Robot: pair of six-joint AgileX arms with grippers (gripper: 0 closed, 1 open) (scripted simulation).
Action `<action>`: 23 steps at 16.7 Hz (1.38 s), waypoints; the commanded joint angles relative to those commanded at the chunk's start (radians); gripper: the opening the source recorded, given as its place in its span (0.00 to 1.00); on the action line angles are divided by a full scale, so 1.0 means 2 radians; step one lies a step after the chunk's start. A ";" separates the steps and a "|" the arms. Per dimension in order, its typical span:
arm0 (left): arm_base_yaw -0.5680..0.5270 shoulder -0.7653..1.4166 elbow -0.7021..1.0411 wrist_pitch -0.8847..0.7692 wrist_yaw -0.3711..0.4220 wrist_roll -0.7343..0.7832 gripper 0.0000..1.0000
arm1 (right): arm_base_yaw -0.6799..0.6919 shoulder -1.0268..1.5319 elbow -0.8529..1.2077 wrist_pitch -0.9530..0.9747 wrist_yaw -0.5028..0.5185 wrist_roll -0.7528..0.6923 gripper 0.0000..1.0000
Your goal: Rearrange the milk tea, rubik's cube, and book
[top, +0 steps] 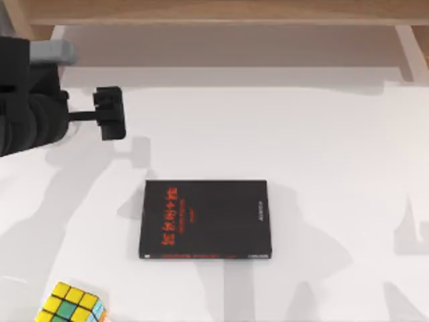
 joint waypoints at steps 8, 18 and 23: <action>-0.117 -0.063 0.009 -0.388 -0.047 0.004 1.00 | 0.000 0.000 0.000 0.000 0.000 0.000 1.00; -0.152 -0.094 0.009 -0.539 -0.053 0.026 1.00 | 0.000 0.000 0.000 0.000 0.000 0.000 1.00; -0.151 -0.087 -0.006 -0.518 -0.053 0.027 1.00 | 0.000 0.000 0.000 0.000 0.000 0.000 1.00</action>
